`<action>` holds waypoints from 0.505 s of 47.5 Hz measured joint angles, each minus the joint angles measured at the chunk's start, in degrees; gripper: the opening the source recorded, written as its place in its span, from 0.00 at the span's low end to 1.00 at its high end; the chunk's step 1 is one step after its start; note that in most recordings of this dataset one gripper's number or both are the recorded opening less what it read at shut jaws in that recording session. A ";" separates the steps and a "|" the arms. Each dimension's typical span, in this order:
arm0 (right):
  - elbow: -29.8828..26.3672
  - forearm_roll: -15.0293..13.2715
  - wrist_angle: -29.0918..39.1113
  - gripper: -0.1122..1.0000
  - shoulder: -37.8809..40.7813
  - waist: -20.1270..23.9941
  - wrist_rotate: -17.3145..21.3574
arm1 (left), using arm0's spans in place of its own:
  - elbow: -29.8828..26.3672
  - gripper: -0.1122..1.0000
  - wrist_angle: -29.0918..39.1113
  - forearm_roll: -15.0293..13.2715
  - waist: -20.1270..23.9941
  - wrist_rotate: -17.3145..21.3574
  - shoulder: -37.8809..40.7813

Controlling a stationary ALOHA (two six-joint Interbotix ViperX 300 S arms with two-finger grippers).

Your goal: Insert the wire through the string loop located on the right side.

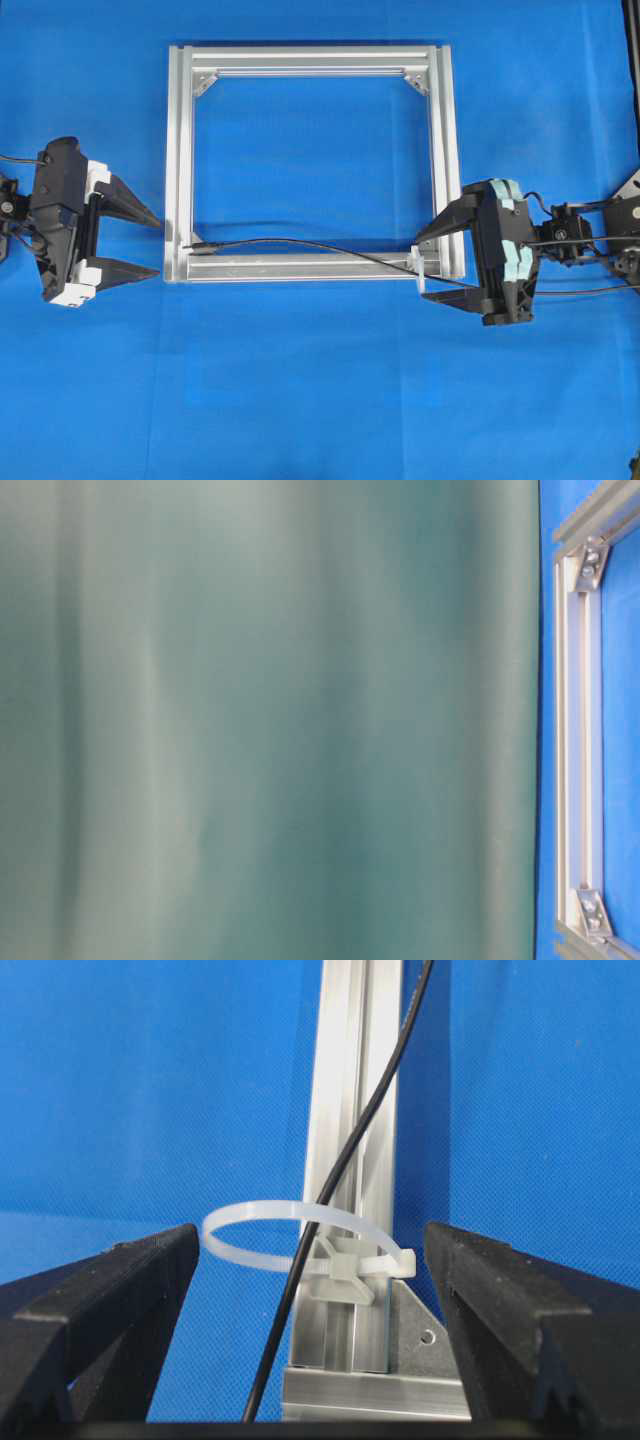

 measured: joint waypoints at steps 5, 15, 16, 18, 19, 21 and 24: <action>-0.26 0.00 1.76 0.86 -1.85 0.00 0.00 | -0.09 0.82 0.18 -0.09 0.00 -0.09 -1.05; -1.67 0.00 7.65 0.86 -7.21 0.00 0.00 | -2.11 0.81 3.16 -0.09 0.00 0.09 -5.10; -1.85 0.00 8.17 0.86 -7.73 0.00 0.00 | -2.37 0.81 3.78 -0.09 0.09 0.26 -5.54; -2.02 0.09 8.96 0.86 -8.70 0.00 0.00 | -2.99 0.81 4.92 -0.09 0.00 0.44 -6.50; -2.11 0.00 9.40 0.86 -9.14 0.00 0.00 | -3.16 0.81 5.54 0.00 0.09 0.44 -7.03; -2.20 0.00 9.93 0.86 -9.93 0.00 0.09 | -3.52 0.81 6.68 -0.09 0.18 0.44 -8.09; -2.37 0.00 10.46 0.86 -10.90 0.00 0.00 | -3.69 0.81 7.91 0.00 0.53 0.35 -9.32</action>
